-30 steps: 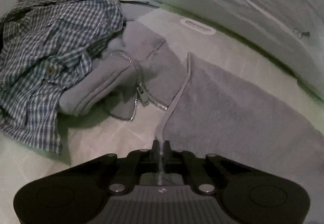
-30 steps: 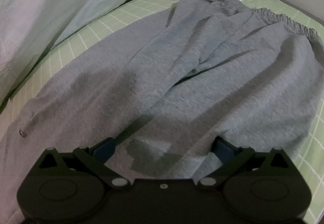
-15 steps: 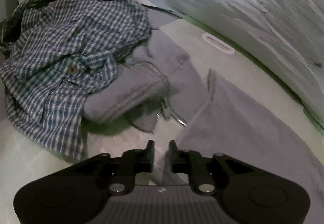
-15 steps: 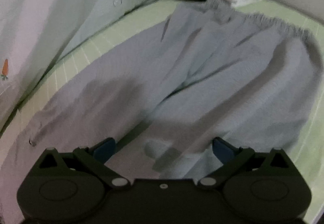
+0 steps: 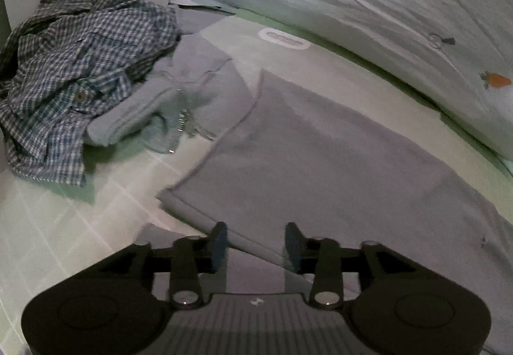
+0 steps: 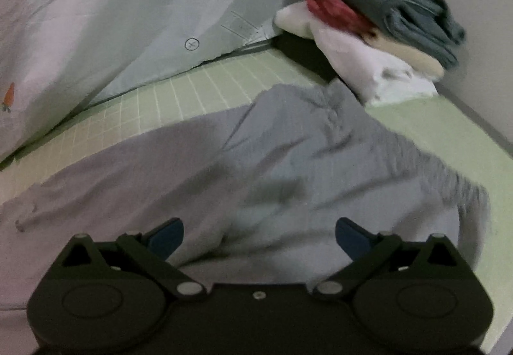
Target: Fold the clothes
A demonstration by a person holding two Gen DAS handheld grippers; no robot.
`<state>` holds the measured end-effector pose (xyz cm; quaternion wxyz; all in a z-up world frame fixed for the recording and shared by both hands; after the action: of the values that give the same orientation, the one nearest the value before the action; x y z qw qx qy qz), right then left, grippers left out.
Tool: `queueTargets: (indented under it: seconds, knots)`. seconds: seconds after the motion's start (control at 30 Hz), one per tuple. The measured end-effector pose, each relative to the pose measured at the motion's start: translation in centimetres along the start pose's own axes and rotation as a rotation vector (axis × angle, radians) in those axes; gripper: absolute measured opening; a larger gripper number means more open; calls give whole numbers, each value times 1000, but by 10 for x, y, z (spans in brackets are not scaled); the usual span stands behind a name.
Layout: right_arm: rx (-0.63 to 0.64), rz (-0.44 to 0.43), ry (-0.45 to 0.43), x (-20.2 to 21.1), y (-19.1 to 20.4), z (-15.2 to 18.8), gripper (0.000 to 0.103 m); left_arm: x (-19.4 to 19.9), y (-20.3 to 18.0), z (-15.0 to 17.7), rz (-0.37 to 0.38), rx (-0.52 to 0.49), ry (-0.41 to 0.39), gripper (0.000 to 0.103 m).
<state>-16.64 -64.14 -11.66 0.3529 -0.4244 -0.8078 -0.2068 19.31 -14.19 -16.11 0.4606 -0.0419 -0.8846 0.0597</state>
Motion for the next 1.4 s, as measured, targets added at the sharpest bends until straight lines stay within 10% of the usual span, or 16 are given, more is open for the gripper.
queueTargets:
  seconds: [0.33, 0.6, 0.8, 0.87, 0.93, 0.97, 1.27, 1.33, 1.4]
  knots:
    - [-62, -74, 18, -98, -22, -83, 97, -37, -38, -26, -55, 65, -1, 61]
    - [-187, 54, 48, -168, -33, -116, 81, -95, -62, -92, -128, 13, -33, 72]
    - [-223, 111, 68, -179, -42, -113, 44, -132, -41, -134, -184, 87, -49, 77]
    - [-199, 130, 59, -178, -44, -115, 12, -135, -41, -138, -202, 48, -73, 62]
    - [-183, 130, 36, -177, -46, -117, 3, -135, -44, -141, -187, 7, -91, 5]
    - [-178, 132, 19, -175, -48, -119, 2, -135, -45, -143, -159, 11, -91, 3]
    - [-183, 142, -88, -180, -64, -165, 3, -129, -40, -188, -129, 71, -189, 3]
    - [-161, 137, -87, -178, -60, -166, 26, -131, -42, -190, -130, 80, -182, 11]
    - [-116, 143, -88, -171, -52, -162, 71, -134, -45, -192, -131, 89, -175, 22]
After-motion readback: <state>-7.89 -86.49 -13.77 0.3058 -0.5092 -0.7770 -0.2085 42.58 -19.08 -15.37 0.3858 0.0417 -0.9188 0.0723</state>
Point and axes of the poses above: each gripper's, at about its wrist camera, not at the fingertips, and x roughly against the way its jaws point, y to its left, z to its underside, the point moved 5 cm from there along -x, roughly the way its jaws point, and after that the axes turned 3 degrees about x, right-handed, at the moved point
